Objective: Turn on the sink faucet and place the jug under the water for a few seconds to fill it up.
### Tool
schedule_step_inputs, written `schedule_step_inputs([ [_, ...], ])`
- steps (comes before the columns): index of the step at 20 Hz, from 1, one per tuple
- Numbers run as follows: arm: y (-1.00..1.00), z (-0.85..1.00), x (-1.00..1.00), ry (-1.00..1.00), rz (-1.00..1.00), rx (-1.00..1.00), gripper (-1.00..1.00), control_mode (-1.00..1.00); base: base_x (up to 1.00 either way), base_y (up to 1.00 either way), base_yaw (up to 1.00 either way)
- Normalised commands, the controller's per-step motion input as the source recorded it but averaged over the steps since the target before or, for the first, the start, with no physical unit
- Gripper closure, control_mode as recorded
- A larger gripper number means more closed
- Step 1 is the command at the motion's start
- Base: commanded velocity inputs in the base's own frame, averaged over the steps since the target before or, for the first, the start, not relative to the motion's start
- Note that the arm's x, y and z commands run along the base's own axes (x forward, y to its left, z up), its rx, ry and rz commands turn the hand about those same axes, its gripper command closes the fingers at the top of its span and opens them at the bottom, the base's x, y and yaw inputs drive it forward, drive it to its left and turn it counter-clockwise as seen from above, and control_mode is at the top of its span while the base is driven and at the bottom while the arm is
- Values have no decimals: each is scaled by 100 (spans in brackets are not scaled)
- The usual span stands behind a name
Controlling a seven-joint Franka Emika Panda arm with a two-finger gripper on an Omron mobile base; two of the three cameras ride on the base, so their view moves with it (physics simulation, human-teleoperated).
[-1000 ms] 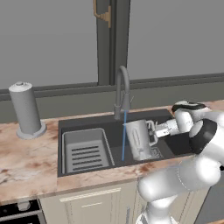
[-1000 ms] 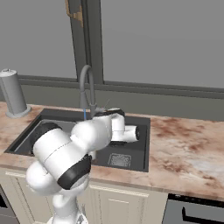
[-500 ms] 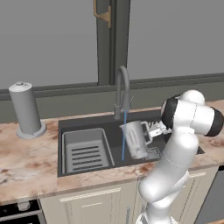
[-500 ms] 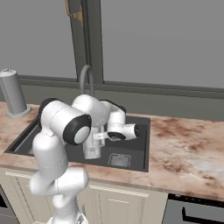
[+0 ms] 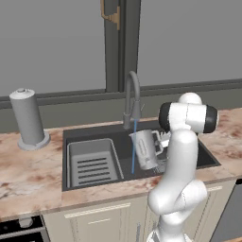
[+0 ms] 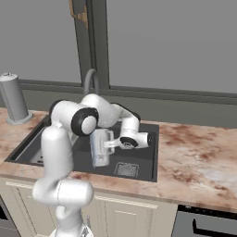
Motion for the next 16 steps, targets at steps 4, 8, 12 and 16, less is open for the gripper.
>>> schedule_step_inputs([
  [4, 32, 0, 3, -15, 0, 0, 100, -100, 0, 0, 0],
  [8, 51, 0, 0, -16, 0, 0, 100, -100, 0, 0, 0],
  [12, 36, 0, 0, -14, 0, 0, 100, -100, 0, 0, 0],
  [16, 19, 0, 0, -14, 0, 0, 100, -100, 0, 0, 0],
])
